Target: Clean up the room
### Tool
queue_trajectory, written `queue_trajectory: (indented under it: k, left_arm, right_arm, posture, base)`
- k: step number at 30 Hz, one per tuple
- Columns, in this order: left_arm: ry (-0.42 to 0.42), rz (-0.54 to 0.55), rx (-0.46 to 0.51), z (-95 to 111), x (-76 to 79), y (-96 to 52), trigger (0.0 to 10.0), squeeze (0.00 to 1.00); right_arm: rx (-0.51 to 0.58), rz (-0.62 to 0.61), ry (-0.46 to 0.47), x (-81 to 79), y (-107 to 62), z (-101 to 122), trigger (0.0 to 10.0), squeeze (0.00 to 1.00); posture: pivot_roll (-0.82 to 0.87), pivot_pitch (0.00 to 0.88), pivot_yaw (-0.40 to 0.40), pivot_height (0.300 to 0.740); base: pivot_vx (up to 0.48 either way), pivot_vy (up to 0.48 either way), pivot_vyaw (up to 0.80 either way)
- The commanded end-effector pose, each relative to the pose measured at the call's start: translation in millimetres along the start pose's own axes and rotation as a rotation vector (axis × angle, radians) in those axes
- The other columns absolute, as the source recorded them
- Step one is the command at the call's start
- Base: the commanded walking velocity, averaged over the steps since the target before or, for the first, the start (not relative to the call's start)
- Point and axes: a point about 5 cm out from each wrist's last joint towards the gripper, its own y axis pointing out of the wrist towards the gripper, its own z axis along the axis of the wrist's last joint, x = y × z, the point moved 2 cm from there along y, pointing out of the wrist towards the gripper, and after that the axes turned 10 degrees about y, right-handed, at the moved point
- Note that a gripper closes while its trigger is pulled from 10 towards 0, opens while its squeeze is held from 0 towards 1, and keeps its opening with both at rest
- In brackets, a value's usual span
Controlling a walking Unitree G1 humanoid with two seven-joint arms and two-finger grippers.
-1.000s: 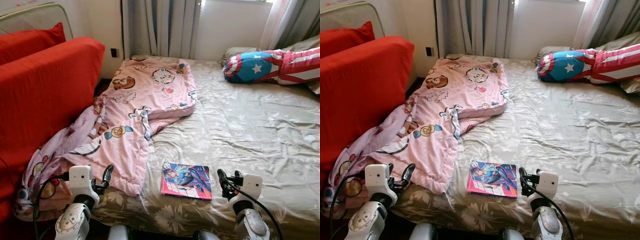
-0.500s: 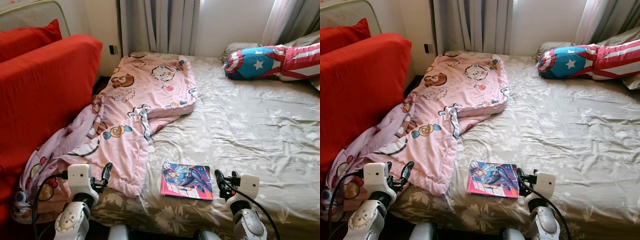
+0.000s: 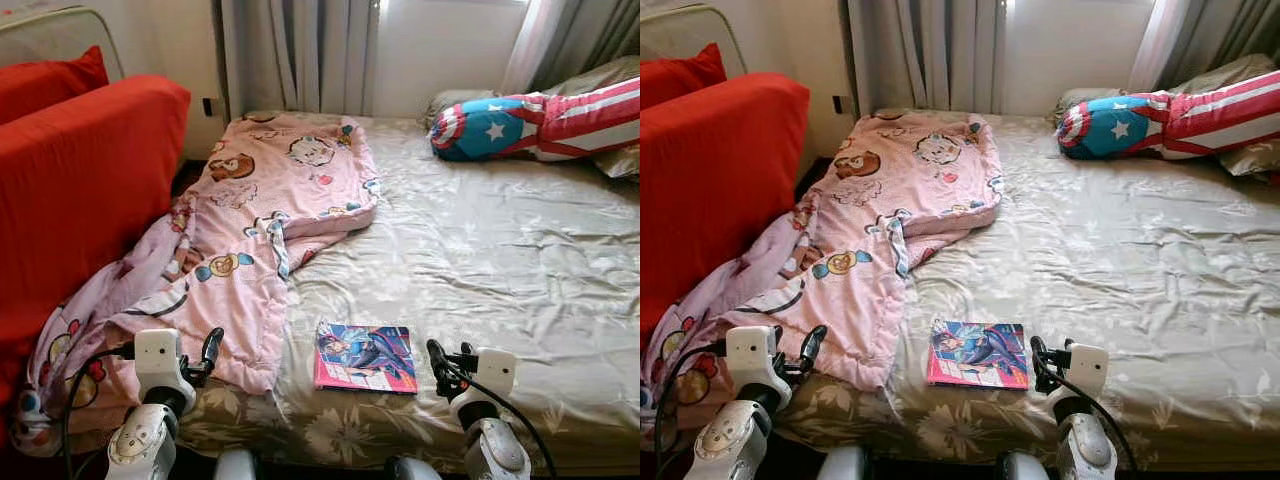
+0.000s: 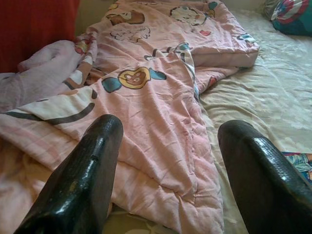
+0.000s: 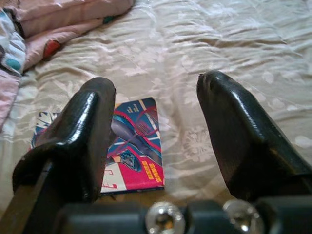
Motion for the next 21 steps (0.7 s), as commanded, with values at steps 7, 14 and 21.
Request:
queue_trajectory:
  k: [7,14,21]
  left_arm:
    - [-0.001,-0.001,0.011,4.9,-1.4,-0.2,10.0,0.00]
    - [0.000,-0.002,0.007,4.3,-1.2,-0.7,10.0,0.00]
    - [-0.001,-0.002,0.010,4.9,-1.0,-0.4,10.0,0.00]
  right_arm:
    - [-0.006,0.005,-0.009,-1.6,0.3,-1.8,10.0,0.00]
    - [-0.010,0.012,-0.006,-3.3,0.7,-3.4,10.0,0.00]
    - [-0.024,0.024,-0.036,-5.5,0.1,-6.2,10.0,0.00]
  posture:
    - [0.09,0.000,-0.033,0.613]
    - [0.09,0.000,-0.032,0.613]
    - [0.09,0.000,-0.031,0.613]
  base:
    - [0.000,0.000,0.00]
    - [0.000,0.000,0.00]
    - [0.000,0.000,0.00]
